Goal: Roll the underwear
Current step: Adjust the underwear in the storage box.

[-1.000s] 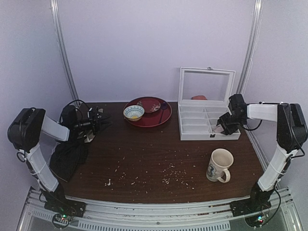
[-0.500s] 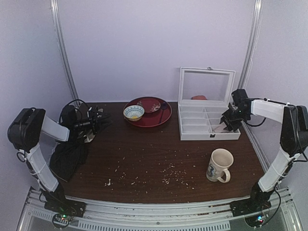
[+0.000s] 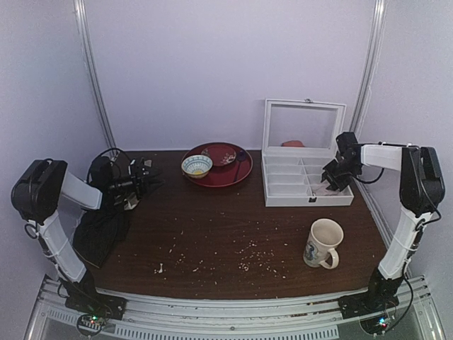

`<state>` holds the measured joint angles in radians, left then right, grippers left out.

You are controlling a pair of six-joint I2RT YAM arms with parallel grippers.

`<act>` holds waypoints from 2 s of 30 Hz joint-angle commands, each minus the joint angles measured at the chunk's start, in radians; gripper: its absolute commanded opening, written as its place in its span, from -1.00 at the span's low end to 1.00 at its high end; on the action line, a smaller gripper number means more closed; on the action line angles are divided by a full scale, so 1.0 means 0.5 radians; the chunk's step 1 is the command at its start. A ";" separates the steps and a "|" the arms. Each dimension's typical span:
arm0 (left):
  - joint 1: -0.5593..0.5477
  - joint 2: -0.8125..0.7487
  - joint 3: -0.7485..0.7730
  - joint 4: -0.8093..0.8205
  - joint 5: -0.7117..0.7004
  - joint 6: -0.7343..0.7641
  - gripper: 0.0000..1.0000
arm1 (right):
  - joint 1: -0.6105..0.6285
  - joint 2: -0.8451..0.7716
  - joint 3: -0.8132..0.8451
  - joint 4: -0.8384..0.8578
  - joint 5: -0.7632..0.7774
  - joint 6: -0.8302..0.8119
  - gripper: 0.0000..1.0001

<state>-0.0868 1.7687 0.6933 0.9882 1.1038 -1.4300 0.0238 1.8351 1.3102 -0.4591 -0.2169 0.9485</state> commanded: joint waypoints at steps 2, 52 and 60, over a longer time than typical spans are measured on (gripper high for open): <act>-0.010 -0.002 -0.012 0.094 0.008 0.006 0.13 | -0.055 -0.037 -0.044 -0.026 0.123 -0.019 -0.45; -0.091 -0.472 0.379 -1.394 -0.135 0.829 0.14 | -0.131 0.116 -0.180 0.219 -0.061 -0.253 -0.49; -0.092 -0.508 0.500 -1.687 -0.177 1.043 0.15 | -0.130 -0.137 -0.061 0.078 -0.005 -0.433 -0.43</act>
<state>-0.1265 1.5475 0.8780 0.2249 1.0378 -0.9989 -0.0387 1.8526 1.2518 -0.3725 -0.2428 0.7876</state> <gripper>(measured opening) 0.571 0.280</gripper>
